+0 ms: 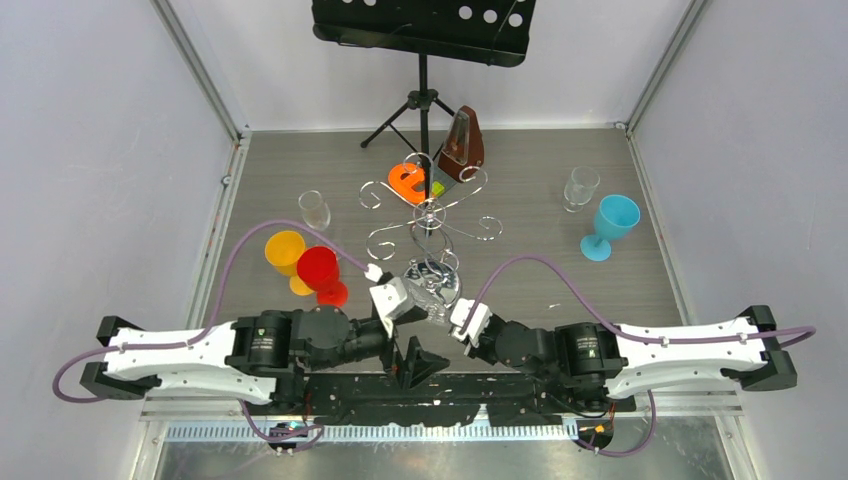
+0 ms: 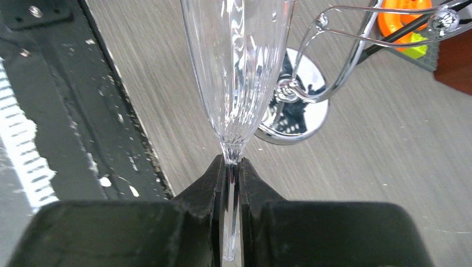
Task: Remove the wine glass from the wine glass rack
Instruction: Place the wine glass at the center of the board.
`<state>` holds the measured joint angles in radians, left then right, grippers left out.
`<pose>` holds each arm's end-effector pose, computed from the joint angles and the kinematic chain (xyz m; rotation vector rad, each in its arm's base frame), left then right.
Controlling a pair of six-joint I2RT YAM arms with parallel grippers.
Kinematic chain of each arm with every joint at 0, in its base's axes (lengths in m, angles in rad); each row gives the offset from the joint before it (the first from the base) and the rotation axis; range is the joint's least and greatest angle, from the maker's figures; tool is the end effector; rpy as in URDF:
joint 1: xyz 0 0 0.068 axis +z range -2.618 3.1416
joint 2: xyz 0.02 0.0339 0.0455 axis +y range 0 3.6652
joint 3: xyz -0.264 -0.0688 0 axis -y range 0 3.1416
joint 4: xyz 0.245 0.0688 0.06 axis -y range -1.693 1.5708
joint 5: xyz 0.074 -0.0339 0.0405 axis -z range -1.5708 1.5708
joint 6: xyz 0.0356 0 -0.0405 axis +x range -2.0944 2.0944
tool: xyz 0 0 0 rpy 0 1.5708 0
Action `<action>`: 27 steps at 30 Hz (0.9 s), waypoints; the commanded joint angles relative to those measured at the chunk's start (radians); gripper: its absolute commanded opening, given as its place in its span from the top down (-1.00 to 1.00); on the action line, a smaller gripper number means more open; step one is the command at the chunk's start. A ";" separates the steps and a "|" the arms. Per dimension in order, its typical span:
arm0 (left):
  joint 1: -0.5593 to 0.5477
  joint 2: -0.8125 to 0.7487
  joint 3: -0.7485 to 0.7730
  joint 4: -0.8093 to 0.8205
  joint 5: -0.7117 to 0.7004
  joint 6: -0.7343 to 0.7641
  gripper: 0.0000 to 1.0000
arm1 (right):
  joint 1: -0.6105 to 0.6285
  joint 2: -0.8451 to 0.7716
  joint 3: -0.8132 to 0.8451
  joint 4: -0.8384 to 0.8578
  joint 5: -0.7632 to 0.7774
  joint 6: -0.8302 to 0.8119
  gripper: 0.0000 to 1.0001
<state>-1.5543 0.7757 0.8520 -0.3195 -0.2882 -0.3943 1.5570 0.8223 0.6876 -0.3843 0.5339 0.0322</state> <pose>0.0130 -0.1760 0.3508 0.8788 1.7430 -1.0970 0.0206 0.1818 0.2816 -1.1608 1.6787 0.4487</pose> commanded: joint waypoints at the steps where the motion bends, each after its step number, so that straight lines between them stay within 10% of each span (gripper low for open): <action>1: 0.050 -0.032 0.000 0.077 0.069 -0.053 -0.99 | -0.011 -0.038 -0.016 0.061 0.068 -0.172 0.89; 27: 0.077 -0.377 -0.165 -0.059 -0.235 -0.351 -0.99 | -0.022 -0.176 -0.095 -0.006 0.096 -0.444 0.89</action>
<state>-1.4822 0.4366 0.7082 -0.3641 -0.4389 -0.6746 1.5360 0.6895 0.5915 -0.4034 0.6163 -0.3859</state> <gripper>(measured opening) 0.994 0.146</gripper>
